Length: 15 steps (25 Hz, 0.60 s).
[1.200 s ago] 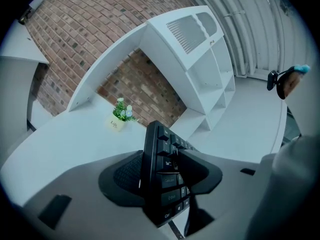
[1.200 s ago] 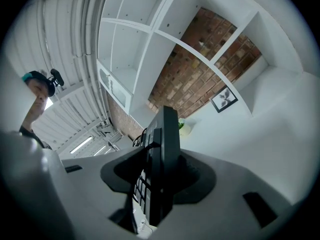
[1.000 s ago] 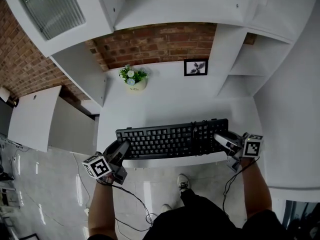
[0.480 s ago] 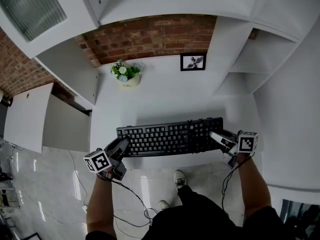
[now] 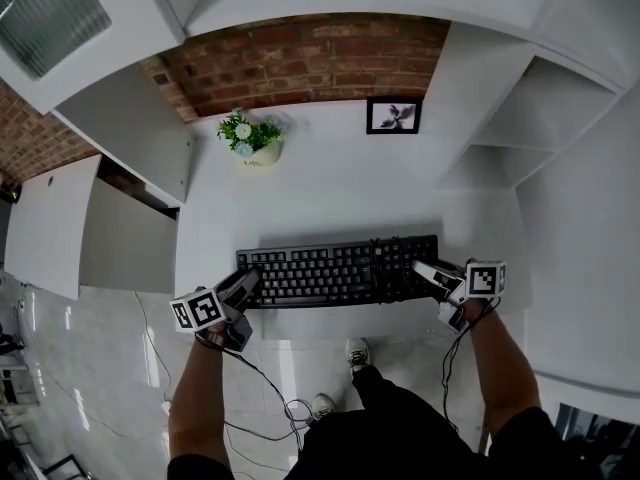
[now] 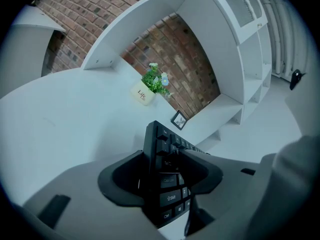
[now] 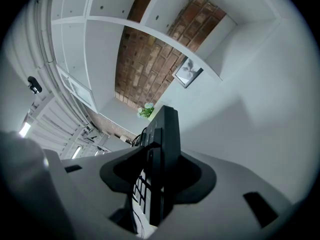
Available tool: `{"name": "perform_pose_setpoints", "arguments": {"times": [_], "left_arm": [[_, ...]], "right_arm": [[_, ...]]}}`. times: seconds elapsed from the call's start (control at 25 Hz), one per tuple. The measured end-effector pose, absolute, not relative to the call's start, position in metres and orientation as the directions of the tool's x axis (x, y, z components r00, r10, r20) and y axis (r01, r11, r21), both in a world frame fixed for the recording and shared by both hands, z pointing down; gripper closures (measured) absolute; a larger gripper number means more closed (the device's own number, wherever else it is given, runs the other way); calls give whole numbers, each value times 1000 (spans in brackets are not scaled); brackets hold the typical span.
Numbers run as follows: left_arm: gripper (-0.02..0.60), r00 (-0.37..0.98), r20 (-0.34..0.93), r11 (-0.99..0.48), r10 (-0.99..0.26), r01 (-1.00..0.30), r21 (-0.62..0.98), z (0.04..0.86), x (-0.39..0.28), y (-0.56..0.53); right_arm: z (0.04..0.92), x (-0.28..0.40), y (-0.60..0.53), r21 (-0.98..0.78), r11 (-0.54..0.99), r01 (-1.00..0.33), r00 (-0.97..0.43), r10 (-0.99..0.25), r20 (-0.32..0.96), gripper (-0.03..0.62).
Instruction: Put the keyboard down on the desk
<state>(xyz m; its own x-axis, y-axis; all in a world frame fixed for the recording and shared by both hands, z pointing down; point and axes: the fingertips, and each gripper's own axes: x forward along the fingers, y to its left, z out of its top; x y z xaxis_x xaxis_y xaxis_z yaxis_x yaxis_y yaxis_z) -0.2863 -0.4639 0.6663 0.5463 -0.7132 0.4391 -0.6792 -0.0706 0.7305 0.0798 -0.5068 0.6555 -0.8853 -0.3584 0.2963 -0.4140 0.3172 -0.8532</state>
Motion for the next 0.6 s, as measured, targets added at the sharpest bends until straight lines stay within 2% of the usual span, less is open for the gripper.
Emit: {"name": "perform_pose_setpoints", "arguments": {"times": [0.6], "left_arm": [[345, 495, 545, 21, -677, -727, 686, 702, -300, -478]], "right_arm": [[702, 71, -517, -861, 150, -486, -847, -326, 421, 394]]}}
